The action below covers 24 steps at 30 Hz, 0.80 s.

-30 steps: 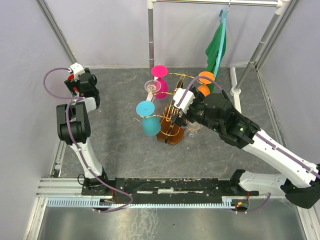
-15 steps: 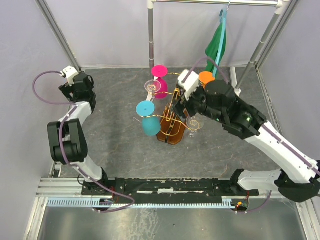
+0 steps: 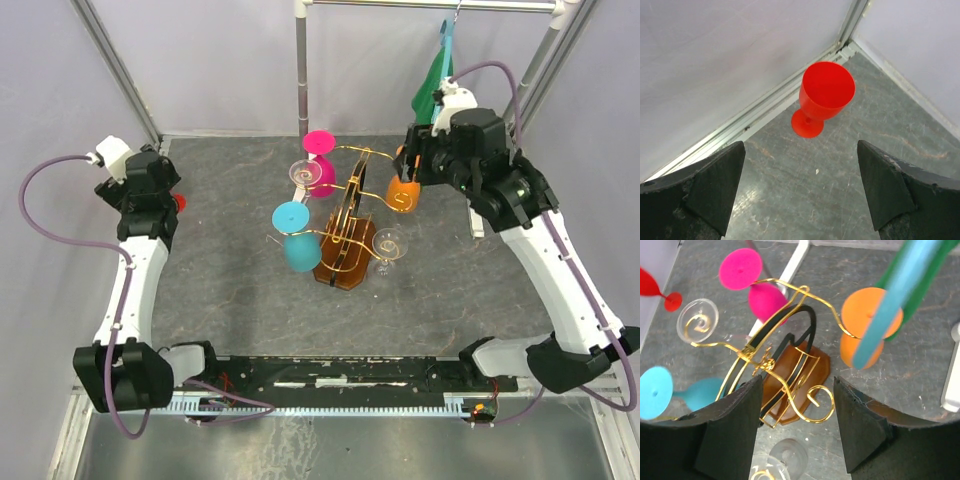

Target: Take the wine glass off the wine glass rack

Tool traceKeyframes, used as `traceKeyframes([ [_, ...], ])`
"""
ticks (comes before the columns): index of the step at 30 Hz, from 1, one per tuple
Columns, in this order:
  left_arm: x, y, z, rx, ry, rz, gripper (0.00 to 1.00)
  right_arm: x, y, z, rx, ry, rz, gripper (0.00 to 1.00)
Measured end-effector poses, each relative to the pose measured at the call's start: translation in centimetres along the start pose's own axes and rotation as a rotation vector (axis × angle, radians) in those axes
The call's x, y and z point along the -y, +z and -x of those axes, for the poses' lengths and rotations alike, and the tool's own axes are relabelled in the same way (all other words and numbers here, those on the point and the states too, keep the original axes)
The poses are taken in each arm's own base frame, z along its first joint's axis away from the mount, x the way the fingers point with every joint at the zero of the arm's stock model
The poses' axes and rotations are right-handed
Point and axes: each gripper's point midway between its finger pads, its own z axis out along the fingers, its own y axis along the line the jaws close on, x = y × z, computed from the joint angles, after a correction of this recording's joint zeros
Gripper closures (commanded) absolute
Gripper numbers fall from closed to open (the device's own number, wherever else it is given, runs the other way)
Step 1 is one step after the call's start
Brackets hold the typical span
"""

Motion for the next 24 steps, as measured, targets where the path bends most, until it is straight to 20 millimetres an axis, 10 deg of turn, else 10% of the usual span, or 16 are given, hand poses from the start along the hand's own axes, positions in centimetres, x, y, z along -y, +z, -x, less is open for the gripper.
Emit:
traceKeyframes([
  [6, -0.4, -1.4, -2.2, -0.119, 0.046, -0.030, 0.01, 3.7, 1.5, -1.6, -0.037, 0.153, -0.040, 0.34],
  [15, 0.3, -6.1, -0.1, -0.141, -0.009, -0.197, 0.03, 2.9, -1.0, -3.3, -0.053, 0.216, 0.051, 0.34],
  [24, 3.9, -9.8, 1.5, -0.219, -0.041, -0.434, 0.04, 9.1, 1.1, -5.7, -0.071, 0.407, -0.053, 0.60],
])
